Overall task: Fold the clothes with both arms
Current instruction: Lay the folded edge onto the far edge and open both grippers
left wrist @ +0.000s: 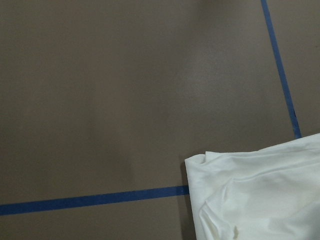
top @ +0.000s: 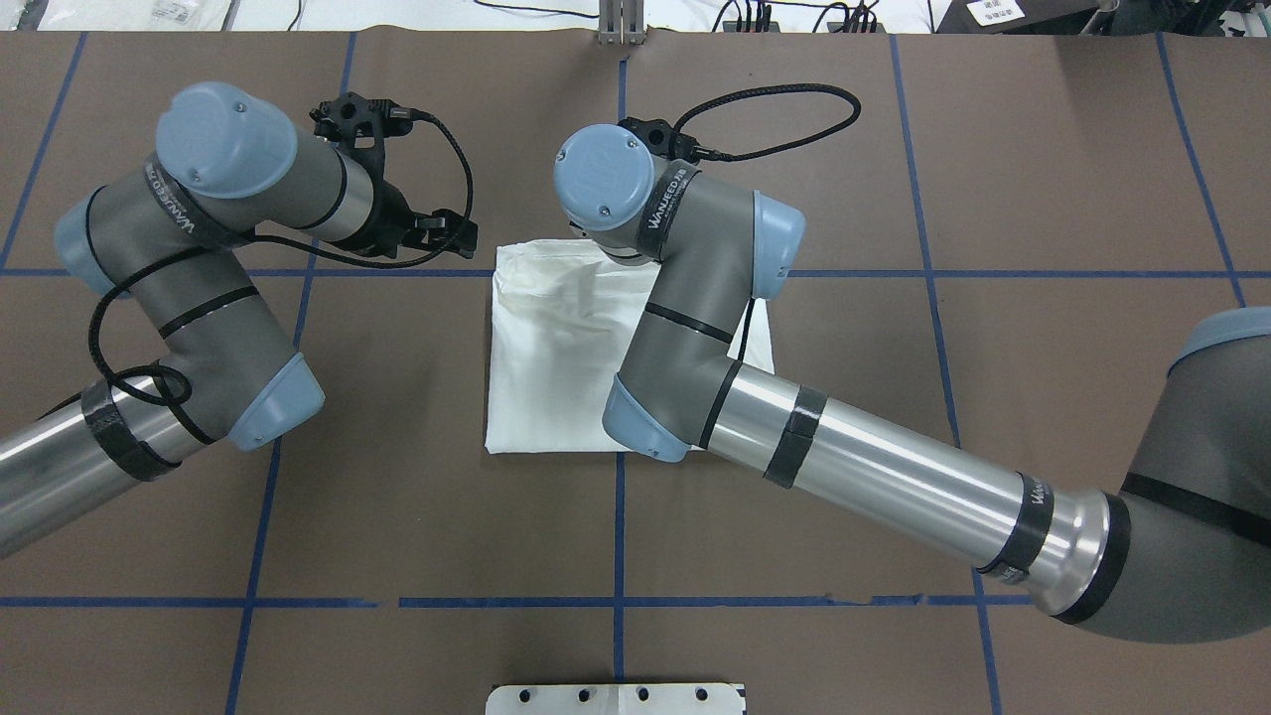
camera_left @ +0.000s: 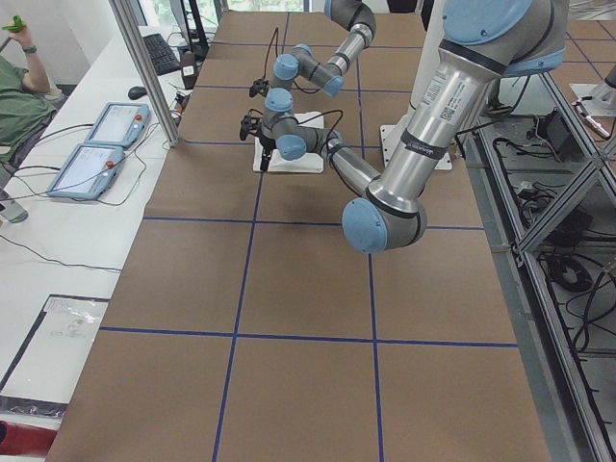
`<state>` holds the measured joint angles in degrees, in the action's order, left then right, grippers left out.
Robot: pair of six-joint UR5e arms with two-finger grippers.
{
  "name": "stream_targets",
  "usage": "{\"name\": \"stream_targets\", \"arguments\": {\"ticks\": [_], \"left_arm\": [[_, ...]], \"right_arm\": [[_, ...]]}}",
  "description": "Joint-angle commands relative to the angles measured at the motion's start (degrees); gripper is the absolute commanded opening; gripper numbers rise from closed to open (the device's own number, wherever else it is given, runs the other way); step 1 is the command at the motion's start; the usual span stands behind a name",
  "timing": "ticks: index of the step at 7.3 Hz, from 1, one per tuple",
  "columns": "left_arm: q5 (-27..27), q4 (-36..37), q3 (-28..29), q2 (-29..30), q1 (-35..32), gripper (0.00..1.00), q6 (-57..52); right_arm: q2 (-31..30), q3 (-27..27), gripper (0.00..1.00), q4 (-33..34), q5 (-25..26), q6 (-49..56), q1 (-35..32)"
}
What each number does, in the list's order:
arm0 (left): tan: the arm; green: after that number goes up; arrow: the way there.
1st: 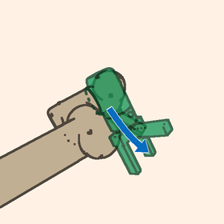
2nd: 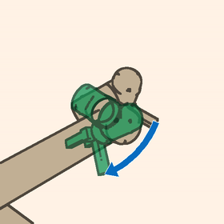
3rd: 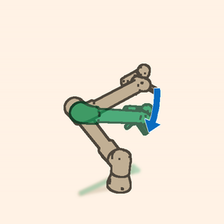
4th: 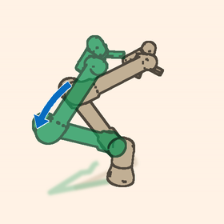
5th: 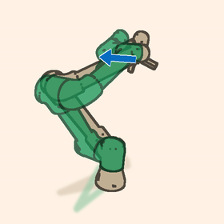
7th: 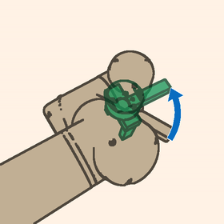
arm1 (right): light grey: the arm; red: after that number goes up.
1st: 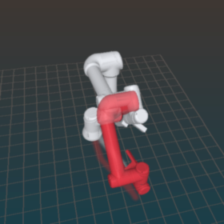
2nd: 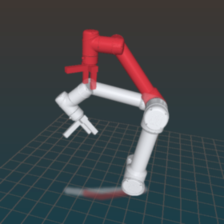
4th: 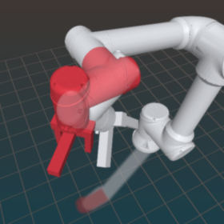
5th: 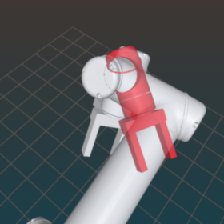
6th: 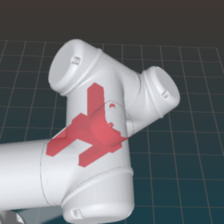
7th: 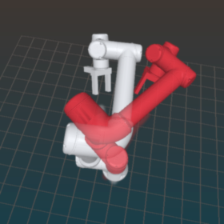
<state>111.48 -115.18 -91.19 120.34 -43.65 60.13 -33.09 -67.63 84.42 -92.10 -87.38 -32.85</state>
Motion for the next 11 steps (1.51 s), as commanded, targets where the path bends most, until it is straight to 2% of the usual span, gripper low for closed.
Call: {"name": "stream_targets", "arguments": {"ticks": [1, 2, 5, 6, 8, 9, 11], "left_arm": [[0.0, 0.0, 0.0, -0.2, -0.1, 1.0, 0.2], [0.0, 0.0, 0.0, -0.3, -0.1, 1.0, 0.2], [0.0, 0.0, 0.0, -0.3, 0.1, 1.0, 0.8], [-0.1, 0.0, 0.0, -0.3, 0.1, 1.0, 0.9], [-0.1, 0.0, 0.0, -0.3, 0.1, 1.0, 1.3], [-0.1, 0.0, 0.0, -0.3, 0.1, 1.0, 1.6], [-0.1, 0.0, -0.1, -0.4, 0.1, 1.0, 1.7]], "right_arm": [[0.8, 1.7, 0.72, -0.4, 0.3, 0.5, -0.3], [0.7, 2.1, 0.62, -0.3, 2.0, 1.2, -0.3], [-0.5, 2.7, 0.59, -0.2, 4.5, 1.6, -0.3], [-0.6, 2.7, 0.42, -0.2, 4.6, 1.6, -0.3], [-0.8, 2.7, 0.0, 0.0, 4.6, 1.6, -0.3], [-0.8, 2.6, 0.0, 0.5, 4.8, 1.6, -0.3], [-0.8, 2.4, 0.0, 5.4, 8.6, 2.8, -0.9]]}}
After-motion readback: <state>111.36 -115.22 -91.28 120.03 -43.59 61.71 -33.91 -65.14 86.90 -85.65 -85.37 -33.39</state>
